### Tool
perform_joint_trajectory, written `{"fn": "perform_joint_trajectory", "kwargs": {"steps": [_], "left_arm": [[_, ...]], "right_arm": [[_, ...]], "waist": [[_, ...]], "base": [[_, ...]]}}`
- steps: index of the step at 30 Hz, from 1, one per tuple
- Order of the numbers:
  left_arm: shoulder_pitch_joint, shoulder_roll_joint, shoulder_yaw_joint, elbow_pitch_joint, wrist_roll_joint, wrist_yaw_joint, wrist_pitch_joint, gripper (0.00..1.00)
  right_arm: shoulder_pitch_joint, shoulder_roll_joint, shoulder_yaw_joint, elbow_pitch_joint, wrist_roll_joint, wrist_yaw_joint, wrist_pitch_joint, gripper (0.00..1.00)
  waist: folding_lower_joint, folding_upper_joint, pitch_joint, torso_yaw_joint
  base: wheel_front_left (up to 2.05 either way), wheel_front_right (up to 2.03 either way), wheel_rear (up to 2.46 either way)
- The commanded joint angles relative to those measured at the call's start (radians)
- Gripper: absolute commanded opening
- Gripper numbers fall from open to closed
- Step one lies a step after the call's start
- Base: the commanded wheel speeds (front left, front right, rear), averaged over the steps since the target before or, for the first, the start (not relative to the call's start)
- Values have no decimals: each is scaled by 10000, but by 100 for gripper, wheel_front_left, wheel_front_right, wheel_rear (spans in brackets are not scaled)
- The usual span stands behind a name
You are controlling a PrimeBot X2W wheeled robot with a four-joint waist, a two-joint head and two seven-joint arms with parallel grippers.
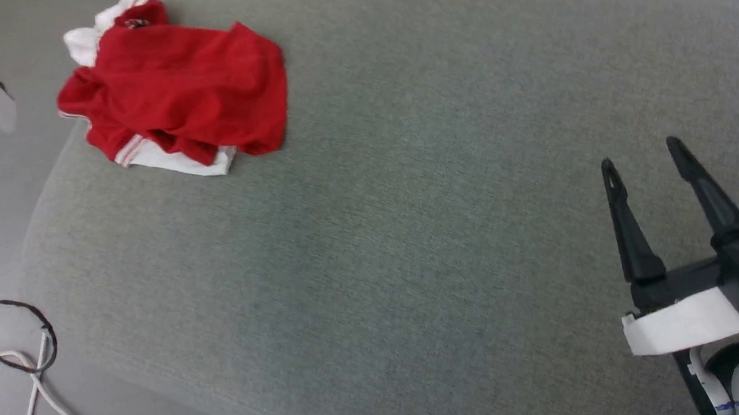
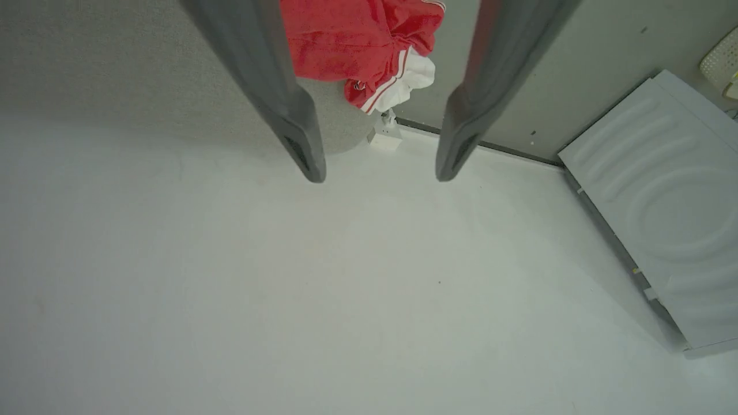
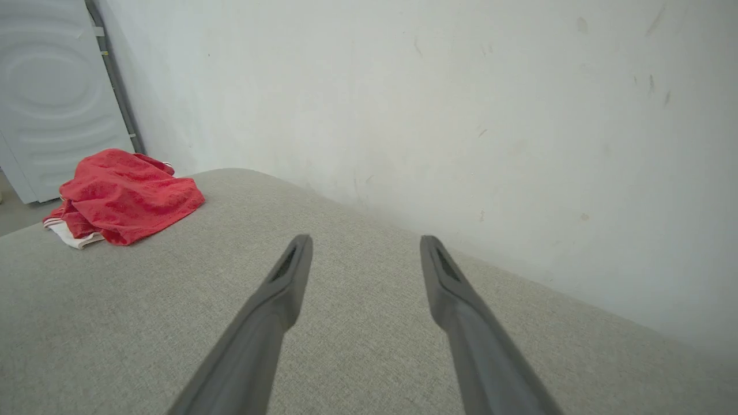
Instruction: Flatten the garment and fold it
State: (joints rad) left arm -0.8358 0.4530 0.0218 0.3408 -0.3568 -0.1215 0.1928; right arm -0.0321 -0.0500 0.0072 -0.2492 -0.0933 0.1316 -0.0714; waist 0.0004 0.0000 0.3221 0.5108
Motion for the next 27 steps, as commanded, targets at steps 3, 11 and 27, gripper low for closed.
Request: {"fn": "perform_joint_trajectory", "kwargs": {"steps": [3, 11, 27], "left_arm": [[-477, 177, -207, 890, -789, -73, 633, 100], [-582, 555, -1492, 2297, -2270, -89, 1964, 100], [-381, 645, -2764, 4006, -3701, -91, 3675, 65]], "right_arm": [[-244, -3, 105, -497, -240, -9, 264, 100], [-213, -16, 120, -1319, -645, -9, 866, 100], [-8, -184, 114, -2099, -777, -9, 1433, 100]], "waist": [[-4, 0, 1082, -714], [-4, 0, 1832, -955], [-4, 0, 2618, -1472]], "base": [[0, 0, 0], [0, 0, 0], [0, 0, 0]]}}
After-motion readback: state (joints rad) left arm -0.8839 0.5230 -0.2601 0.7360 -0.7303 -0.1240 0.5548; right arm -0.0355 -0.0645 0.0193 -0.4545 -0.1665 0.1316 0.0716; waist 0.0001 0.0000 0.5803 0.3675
